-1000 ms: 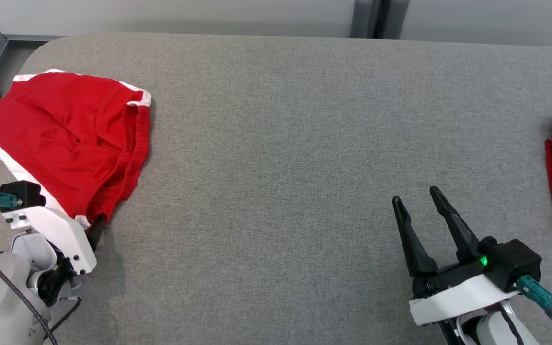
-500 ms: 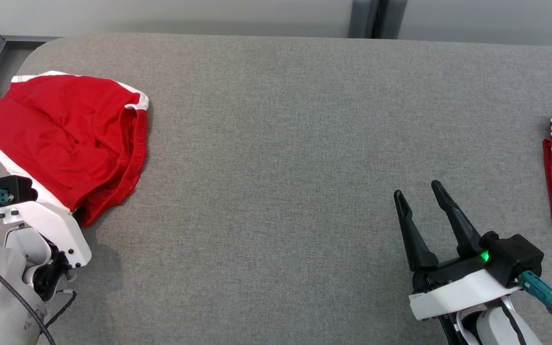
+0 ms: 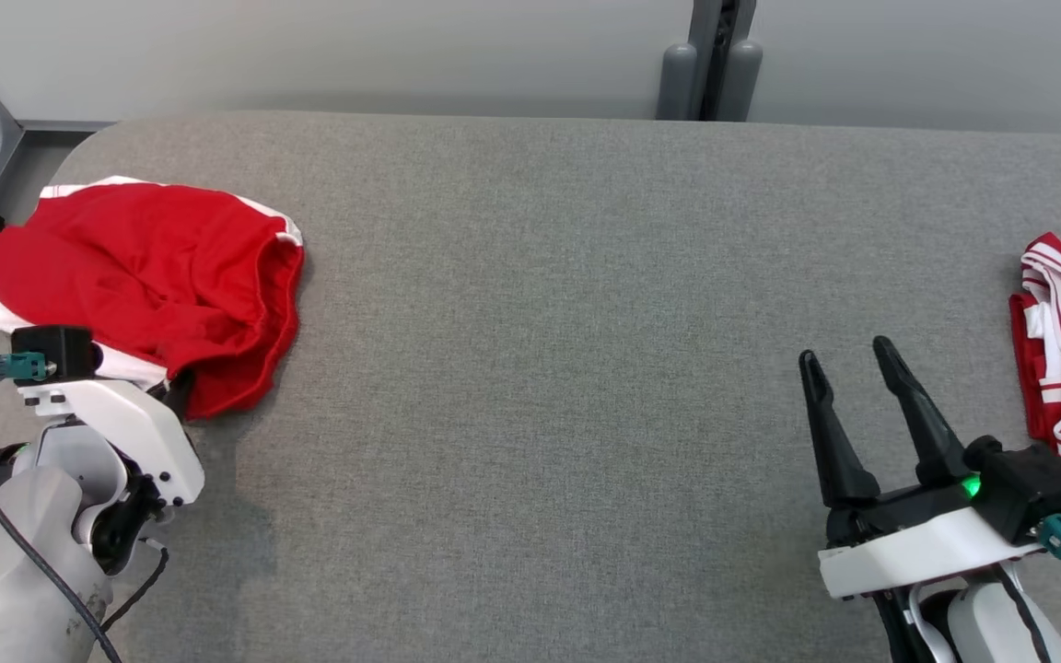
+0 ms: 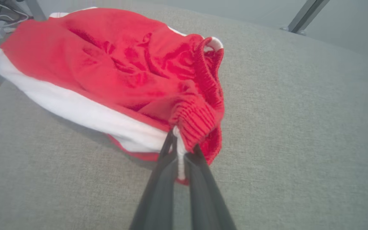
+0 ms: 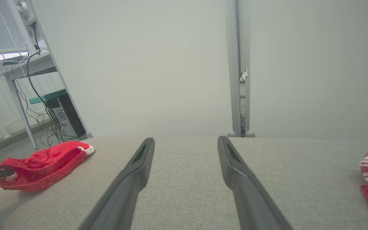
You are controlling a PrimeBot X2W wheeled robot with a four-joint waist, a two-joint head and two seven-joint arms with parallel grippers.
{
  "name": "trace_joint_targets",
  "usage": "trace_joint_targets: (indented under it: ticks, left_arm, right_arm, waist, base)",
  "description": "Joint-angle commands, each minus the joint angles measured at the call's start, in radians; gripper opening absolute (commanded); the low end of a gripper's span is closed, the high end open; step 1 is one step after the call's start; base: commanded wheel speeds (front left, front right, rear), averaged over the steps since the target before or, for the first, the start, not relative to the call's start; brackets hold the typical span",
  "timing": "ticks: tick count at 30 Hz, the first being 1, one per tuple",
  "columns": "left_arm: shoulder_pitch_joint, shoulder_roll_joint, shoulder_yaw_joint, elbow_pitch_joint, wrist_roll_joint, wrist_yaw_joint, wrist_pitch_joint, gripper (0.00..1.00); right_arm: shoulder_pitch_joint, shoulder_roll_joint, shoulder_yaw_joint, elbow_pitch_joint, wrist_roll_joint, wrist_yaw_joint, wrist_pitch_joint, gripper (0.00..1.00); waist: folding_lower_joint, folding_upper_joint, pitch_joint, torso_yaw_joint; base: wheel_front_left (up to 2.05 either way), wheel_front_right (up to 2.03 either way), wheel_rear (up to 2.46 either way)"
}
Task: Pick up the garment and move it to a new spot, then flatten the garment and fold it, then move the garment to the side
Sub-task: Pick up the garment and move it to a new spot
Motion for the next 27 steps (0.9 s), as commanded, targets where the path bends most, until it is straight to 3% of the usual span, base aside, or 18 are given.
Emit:
trace_joint_targets:
  ticks: [1, 9, 17, 27]
  left_arm:
    - [0.009, 0.006, -0.011, -0.016, -0.009, -0.002, -0.011, 0.00]
    - [-0.028, 0.006, -0.073, -0.100, 0.024, -0.002, -0.070, 0.00]
    - [-0.040, -0.019, -0.107, -0.184, 0.053, 0.007, -0.076, 0.00]
    - [-0.051, -0.104, -0.161, -0.302, 0.080, 0.043, -0.059, 0.00]
  right_arm:
    - [0.013, -0.012, -0.009, -0.007, -0.005, 0.000, -0.006, 1.00]
    - [0.034, -0.014, -0.024, -0.008, 0.002, 0.000, -0.006, 1.00]
    - [0.040, -0.015, -0.031, -0.010, -0.002, 0.000, -0.006, 1.00]
    - [0.052, -0.022, -0.050, -0.016, 0.004, 0.000, -0.006, 1.00]
  waist:
    - [0.0000, 0.0000, -0.013, -0.007]
    - [0.0000, 0.0000, -0.051, -0.040]
    - [0.0000, 0.0000, -0.075, -0.119]
    - [0.0000, 0.0000, -0.084, -0.280]
  base:
    - [0.00, 0.00, 0.00]
    - [0.00, 0.00, 0.00]
    - [0.00, 0.00, 0.00]
    - [0.00, 0.00, 0.00]
